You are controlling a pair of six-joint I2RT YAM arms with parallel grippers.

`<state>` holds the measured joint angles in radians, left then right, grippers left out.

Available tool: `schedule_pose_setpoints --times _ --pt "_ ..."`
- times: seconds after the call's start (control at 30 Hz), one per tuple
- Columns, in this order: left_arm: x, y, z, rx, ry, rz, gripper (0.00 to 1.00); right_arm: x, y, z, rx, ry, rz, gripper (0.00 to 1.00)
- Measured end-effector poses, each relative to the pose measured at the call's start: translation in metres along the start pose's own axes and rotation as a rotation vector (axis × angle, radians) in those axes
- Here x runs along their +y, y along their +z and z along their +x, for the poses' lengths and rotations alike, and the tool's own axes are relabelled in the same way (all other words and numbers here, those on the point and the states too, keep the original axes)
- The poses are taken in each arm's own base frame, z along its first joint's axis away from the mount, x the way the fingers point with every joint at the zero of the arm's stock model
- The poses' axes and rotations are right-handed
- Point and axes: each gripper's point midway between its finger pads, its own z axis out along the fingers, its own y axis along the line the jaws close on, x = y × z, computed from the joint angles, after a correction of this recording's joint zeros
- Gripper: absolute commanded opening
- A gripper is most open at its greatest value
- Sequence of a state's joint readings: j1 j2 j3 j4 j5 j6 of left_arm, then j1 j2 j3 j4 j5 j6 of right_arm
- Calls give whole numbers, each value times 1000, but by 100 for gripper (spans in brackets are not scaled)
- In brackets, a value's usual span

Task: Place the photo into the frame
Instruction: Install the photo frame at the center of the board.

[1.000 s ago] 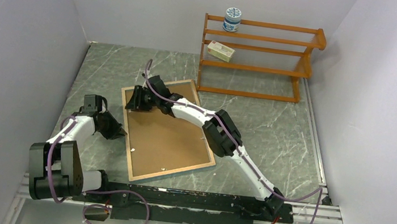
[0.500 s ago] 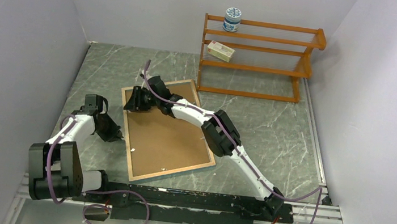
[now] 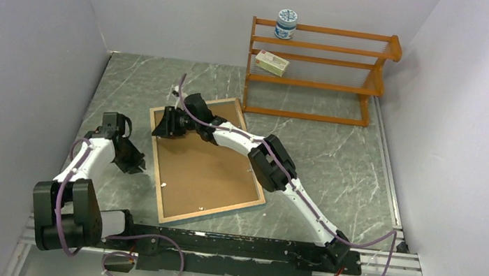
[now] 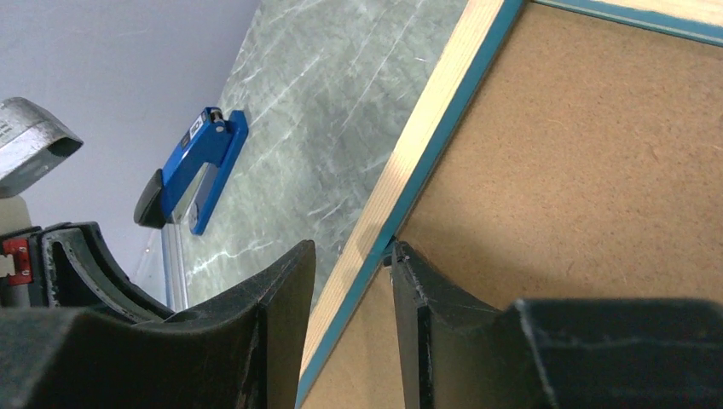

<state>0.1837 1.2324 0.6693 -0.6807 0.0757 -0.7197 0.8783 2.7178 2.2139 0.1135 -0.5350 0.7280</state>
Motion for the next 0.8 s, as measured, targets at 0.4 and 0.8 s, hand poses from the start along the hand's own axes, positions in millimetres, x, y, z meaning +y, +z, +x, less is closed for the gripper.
schedule_pose_setpoints --times 0.4,0.8 --pt "4 -50 -33 -238 -37 -12 25 -2 1 2 15 -63 -14 33" --pt "0 -46 -29 -191 -26 -9 29 1 2 9 36 -110 -35 41"
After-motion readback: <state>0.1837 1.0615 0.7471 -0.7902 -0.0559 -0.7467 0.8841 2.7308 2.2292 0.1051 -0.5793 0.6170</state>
